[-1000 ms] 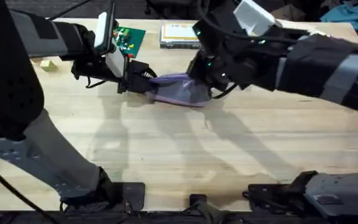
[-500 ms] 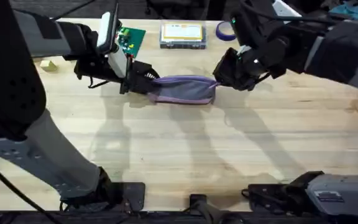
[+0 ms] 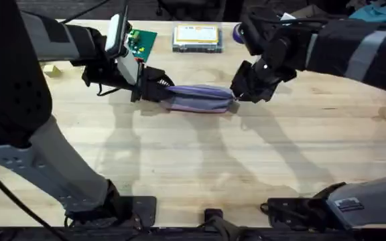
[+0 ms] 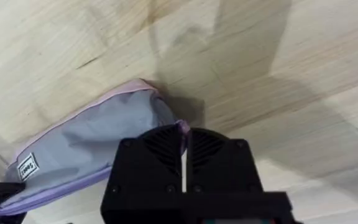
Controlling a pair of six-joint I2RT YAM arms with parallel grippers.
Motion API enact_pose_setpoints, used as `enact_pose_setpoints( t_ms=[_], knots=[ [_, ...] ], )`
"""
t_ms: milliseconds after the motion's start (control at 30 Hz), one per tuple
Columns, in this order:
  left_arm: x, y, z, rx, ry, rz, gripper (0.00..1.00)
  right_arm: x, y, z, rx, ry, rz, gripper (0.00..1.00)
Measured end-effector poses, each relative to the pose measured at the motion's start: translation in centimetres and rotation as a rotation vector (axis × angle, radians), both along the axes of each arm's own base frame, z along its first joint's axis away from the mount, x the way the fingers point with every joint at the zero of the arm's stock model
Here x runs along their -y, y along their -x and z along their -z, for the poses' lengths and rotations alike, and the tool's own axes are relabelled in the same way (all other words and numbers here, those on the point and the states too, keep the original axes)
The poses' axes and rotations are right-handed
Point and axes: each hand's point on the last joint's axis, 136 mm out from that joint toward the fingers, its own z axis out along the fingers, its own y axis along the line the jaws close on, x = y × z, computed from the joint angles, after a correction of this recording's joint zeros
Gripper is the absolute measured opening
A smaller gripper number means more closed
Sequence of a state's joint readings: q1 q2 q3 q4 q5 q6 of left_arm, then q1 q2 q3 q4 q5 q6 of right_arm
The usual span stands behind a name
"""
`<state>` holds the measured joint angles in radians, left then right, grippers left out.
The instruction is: Unzip the bag, pick up the pens from the table one at a time and place them inside, then zip the bag closed.
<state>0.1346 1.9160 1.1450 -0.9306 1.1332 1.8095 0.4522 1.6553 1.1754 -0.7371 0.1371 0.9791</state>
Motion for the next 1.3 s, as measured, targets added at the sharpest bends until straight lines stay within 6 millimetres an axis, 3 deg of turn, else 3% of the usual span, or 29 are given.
enact_pose_setpoints(
  t_ms=[167, 233, 267, 400, 433, 933, 1033, 1067, 1100, 1300],
  knots=[
    [0.0, 0.0, 0.0, 0.000, 0.000, 0.001, 0.042, 0.0, 0.0, 0.1, -0.004, 0.003, 0.000, 0.032],
    [0.0, 0.0, 0.0, 0.000, -0.002, 0.001, 0.042, 0.3, 0.1, 0.1, -0.004, 0.016, 0.002, 0.127],
    [-0.1, -0.1, 0.1, 0.002, -0.005, -0.002, 0.042, 1.4, 0.4, 0.2, -0.012, 0.068, 0.008, 0.192],
    [-0.6, -0.2, 0.1, 0.002, -0.007, -0.017, 0.042, 5.5, 1.1, 1.0, -0.045, 0.200, 0.057, 0.608],
    [-0.7, -0.2, 0.1, 0.002, -0.008, -0.018, 0.042, 6.2, 0.8, 0.5, -0.026, 0.237, 0.031, 0.965],
    [-0.7, -0.2, 0.1, 0.003, -0.008, -0.017, 0.071, 7.2, 2.6, -5.5, 0.089, 0.236, -0.033, 0.998],
    [-0.9, -0.3, 0.3, 0.001, -0.019, -0.021, 0.346, 6.9, 2.9, -6.6, 0.119, 0.205, -0.054, 0.997],
    [-1.3, -0.3, 0.5, -0.001, -0.032, -0.029, 0.792, 6.4, 3.2, -7.5, 0.141, 0.165, -0.080, 0.998],
    [-1.4, -0.3, 0.6, -0.005, -0.035, -0.031, 0.941, 6.2, 3.3, -7.8, 0.148, 0.153, -0.089, 0.998],
    [-1.5, -0.3, 0.6, -0.004, -0.039, -0.033, 0.994, 5.3, 4.0, -9.4, 0.192, 0.089, -0.149, 0.998]
  ],
)
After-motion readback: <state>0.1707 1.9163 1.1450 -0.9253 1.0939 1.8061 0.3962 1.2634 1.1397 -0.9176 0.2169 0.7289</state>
